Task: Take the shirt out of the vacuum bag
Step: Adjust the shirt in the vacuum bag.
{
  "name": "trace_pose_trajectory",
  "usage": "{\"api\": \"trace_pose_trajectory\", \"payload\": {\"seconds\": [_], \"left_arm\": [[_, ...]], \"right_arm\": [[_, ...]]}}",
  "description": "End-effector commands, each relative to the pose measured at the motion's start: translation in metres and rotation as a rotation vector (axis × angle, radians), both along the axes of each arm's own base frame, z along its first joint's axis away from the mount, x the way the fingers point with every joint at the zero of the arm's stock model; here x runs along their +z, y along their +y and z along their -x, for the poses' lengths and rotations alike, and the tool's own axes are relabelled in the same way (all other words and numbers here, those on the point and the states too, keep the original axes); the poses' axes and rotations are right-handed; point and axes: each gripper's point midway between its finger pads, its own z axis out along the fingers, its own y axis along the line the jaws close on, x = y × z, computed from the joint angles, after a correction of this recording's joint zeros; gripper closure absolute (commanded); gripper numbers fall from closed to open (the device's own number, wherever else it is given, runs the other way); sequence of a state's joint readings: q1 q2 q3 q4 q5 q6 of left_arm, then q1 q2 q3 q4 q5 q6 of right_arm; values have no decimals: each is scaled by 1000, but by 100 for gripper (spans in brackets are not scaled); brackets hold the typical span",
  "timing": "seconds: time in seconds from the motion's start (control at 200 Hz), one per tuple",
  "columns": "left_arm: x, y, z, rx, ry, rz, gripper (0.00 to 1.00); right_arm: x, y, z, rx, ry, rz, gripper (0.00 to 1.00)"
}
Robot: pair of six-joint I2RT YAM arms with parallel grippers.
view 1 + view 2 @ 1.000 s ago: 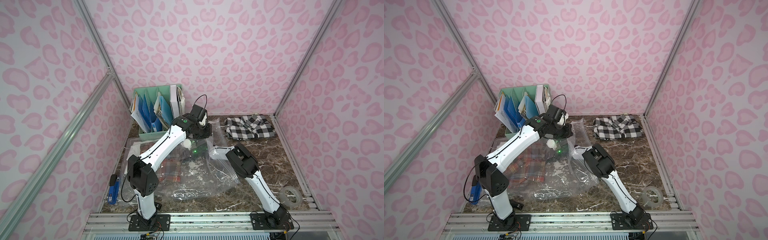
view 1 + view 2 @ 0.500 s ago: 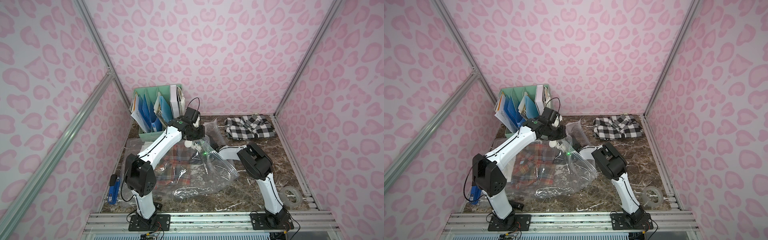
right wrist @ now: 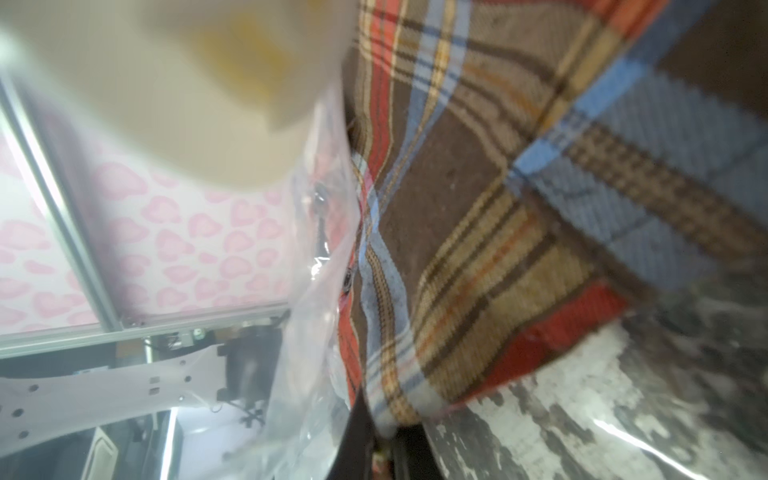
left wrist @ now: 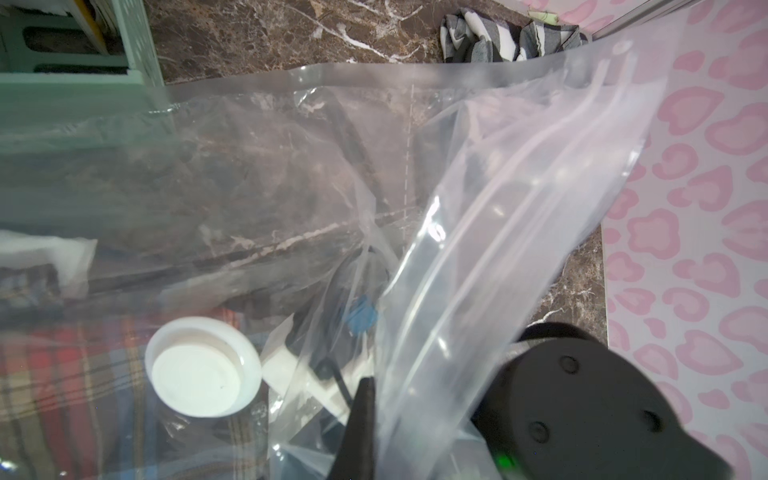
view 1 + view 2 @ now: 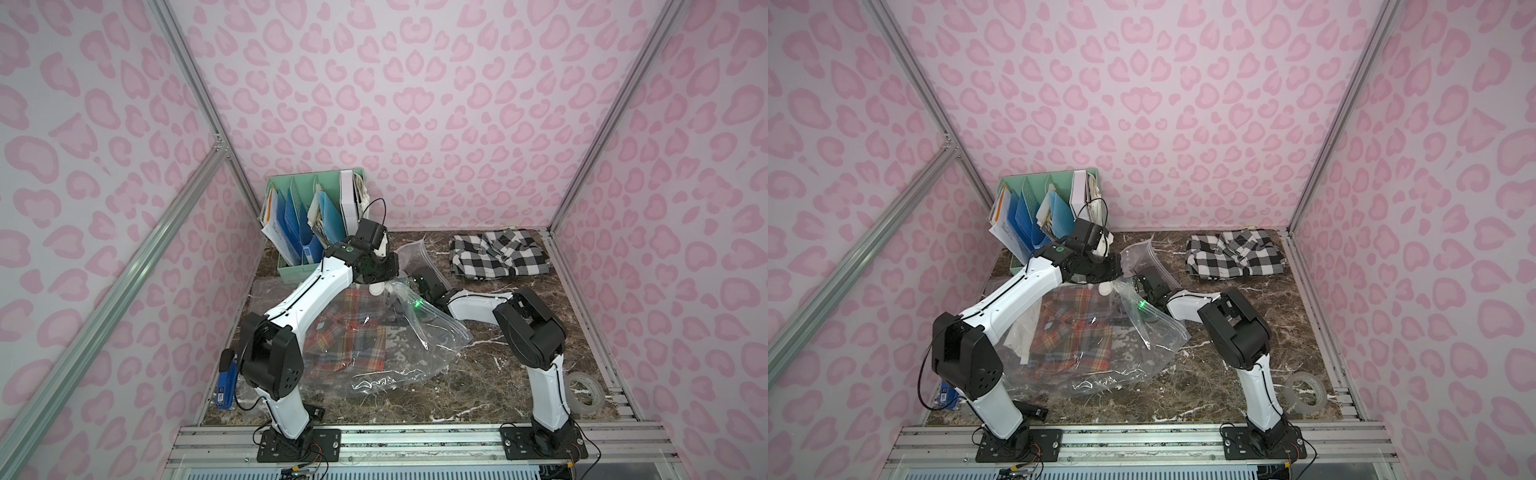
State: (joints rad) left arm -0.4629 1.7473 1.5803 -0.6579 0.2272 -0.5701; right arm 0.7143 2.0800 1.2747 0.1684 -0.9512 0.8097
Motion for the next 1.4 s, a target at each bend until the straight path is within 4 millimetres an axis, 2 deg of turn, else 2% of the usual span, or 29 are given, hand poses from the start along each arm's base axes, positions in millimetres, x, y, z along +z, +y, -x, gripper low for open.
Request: {"api": "trace_pose_trajectory", "payload": {"seconds": [0.0, 0.09, 0.165, 0.215, 0.235, 0.315, 0.335, 0.48, 0.61, 0.665, 0.755, 0.805, 0.895, 1.025, 1.395], "left_arm": [[-3, 0, 5, -17, 2, 5, 96], [-9, 0, 7, -25, 10, 3, 96], [-11, 0, 8, -28, 13, 3, 96], [-13, 0, 8, -29, 15, 5, 96], [-13, 1, 7, -29, 16, 7, 96], [-12, 1, 6, -28, 14, 9, 96], [-12, 2, 6, -28, 13, 8, 96], [-12, 3, 5, -29, 13, 7, 96], [-15, 4, 7, -31, 19, 3, 96], [-18, 4, 7, -32, 25, 4, 96], [-18, 4, 7, -34, 26, 2, 96], [-16, 4, 7, -35, 23, 1, 96], [-14, 4, 7, -37, 17, 3, 96], [-9, 2, 9, -46, 13, 18, 96], [8, -2, 13, -58, -5, 60, 96]], "right_arm": [[28, 5, -8, 16, -42, -88, 100], [31, 3, -15, -1, -35, -87, 100], [23, 1, -19, -7, -25, -40, 100], [9, -4, -16, -10, -5, 17, 100], [16, -1, -21, -12, -22, 10, 100], [10, -4, -20, -27, -7, 35, 100], [-3, -10, -14, -29, 19, 61, 100], [-39, -27, 0, -56, 80, 149, 100], [-54, -38, 8, -74, 106, 171, 100], [-55, -40, 7, -81, 106, 164, 89], [-52, -44, 1, -90, 90, 167, 66], [-52, -49, -3, -107, 81, 178, 56], [-49, -60, -12, -144, 79, 174, 46], [-49, -68, -24, -180, 70, 174, 39], [-91, -65, -80, -304, 55, 300, 35]]}}
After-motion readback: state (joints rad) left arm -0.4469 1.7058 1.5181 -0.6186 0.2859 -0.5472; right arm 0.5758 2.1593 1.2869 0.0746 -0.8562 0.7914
